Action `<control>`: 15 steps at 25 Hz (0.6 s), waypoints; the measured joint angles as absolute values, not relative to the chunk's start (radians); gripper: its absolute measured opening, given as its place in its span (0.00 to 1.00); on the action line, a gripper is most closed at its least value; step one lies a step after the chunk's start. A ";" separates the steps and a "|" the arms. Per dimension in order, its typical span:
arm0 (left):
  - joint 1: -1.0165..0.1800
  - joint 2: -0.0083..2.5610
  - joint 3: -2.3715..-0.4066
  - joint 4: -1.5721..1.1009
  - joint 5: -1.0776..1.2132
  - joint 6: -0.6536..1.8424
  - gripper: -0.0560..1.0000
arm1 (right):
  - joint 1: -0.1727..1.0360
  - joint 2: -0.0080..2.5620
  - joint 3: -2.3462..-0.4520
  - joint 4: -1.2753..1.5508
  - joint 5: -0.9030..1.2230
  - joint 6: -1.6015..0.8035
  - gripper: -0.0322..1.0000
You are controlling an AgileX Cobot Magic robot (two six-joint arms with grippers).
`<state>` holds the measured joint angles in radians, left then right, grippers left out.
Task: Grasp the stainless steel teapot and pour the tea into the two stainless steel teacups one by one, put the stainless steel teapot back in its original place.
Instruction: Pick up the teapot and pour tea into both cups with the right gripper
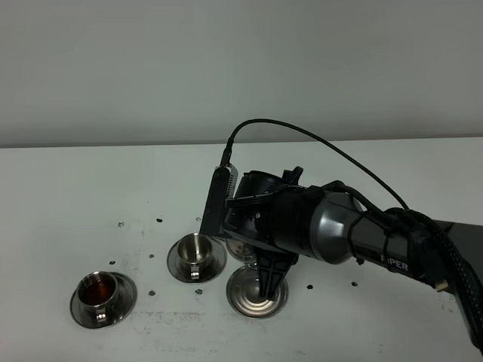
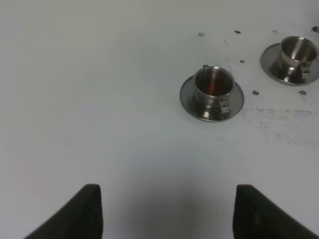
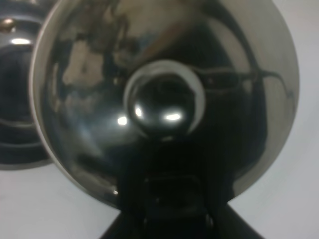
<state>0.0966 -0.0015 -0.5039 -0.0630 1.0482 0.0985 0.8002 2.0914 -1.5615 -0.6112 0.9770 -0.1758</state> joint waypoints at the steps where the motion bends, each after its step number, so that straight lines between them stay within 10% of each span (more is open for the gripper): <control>1: 0.097 -0.002 -0.504 -0.063 1.048 0.098 0.63 | 0.801 2.091 -1.561 -0.615 0.977 -0.184 0.23; 15: 0.097 -0.002 -0.504 -0.063 1.048 0.098 0.63 | 0.801 2.091 -1.561 -0.651 0.977 -0.238 0.23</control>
<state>0.0966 -0.0015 -0.5039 -0.0630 1.0482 0.0985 0.8011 2.0914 -1.5615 -0.6508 0.9770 -0.2383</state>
